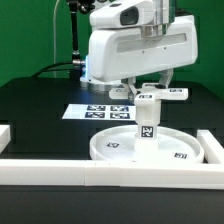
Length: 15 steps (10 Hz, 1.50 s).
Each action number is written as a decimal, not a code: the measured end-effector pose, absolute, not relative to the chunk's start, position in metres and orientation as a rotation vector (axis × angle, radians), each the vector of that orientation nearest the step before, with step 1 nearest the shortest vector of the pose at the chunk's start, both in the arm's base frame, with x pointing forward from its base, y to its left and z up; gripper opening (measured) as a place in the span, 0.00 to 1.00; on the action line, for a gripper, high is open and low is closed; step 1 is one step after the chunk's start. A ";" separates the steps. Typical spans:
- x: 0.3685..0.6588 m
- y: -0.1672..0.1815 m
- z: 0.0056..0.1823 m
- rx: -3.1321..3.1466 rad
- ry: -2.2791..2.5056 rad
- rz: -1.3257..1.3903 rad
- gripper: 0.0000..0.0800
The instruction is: Assemble round table
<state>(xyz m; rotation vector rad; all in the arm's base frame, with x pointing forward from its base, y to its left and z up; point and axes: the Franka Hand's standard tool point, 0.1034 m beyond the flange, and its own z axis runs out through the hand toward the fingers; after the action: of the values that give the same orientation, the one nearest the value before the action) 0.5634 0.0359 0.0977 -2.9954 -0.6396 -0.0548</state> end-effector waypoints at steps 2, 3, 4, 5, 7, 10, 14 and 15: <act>0.563 0.036 0.097 -3.024 -0.463 -0.048 0.57; 0.563 0.036 0.097 -3.035 -0.365 -0.044 0.57; 0.563 0.036 0.097 -3.038 -0.276 -0.043 0.57; 0.564 0.034 0.097 -3.030 -0.093 -0.051 0.57; 0.563 0.035 0.097 -2.995 0.268 -0.059 0.57; 0.563 0.035 0.097 -2.911 0.706 -0.034 0.57; 0.564 0.035 0.097 -2.738 1.180 -0.016 0.57; 0.564 0.035 0.096 -2.663 1.329 0.000 0.57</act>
Offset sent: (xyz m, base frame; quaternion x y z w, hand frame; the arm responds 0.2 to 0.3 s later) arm 0.0000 0.0000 0.0000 0.0000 0.0000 0.1296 0.9916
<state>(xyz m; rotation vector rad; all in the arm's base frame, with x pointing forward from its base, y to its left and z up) 0.5637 0.0351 0.0965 -2.6629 1.3289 0.0000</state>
